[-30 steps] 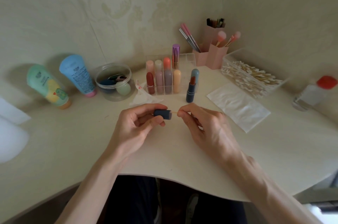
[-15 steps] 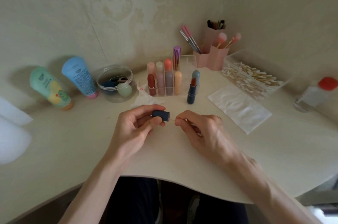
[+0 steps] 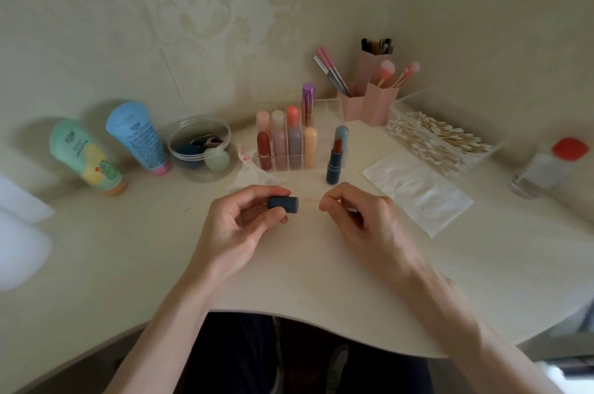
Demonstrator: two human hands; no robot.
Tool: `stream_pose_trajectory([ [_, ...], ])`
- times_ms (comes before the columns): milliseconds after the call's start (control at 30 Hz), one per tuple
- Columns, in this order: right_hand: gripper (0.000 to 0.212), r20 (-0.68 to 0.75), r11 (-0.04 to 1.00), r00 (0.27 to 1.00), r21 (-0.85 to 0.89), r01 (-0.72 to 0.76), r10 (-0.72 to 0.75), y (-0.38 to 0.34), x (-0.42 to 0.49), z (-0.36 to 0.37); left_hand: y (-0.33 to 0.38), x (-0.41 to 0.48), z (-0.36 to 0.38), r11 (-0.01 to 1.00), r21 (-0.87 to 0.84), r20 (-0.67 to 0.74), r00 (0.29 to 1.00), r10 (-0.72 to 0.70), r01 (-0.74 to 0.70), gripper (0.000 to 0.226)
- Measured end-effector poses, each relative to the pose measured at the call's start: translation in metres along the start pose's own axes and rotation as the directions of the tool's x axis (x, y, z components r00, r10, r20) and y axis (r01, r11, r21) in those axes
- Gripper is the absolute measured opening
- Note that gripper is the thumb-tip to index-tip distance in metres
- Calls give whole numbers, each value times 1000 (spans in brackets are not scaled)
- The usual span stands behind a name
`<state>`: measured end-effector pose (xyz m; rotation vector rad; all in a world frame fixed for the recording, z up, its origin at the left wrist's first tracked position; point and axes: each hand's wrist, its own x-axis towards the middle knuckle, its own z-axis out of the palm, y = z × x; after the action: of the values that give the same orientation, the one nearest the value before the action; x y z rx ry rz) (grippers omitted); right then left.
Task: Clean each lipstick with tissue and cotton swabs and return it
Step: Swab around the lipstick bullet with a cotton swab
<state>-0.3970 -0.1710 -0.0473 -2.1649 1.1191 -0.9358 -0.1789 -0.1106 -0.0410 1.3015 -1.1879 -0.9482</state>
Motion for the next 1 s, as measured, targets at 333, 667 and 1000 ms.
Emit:
stream_pose_trajectory([
  [333, 6, -315, 960, 941, -202, -196, 125, 33, 14, -51, 15, -2, 10, 998, 63, 8, 1000, 14, -14, 27],
  [667, 7, -456, 848, 824, -234, -476, 336, 57, 12, -62, 10, 11, 28, 993, -98, -49, 997, -67, 62, 21],
  [1000, 12, -408, 835, 835, -248, -491, 369, 52, 12, -57, 11, 12, 30, 995, -74, -33, 997, -71, 68, 14],
])
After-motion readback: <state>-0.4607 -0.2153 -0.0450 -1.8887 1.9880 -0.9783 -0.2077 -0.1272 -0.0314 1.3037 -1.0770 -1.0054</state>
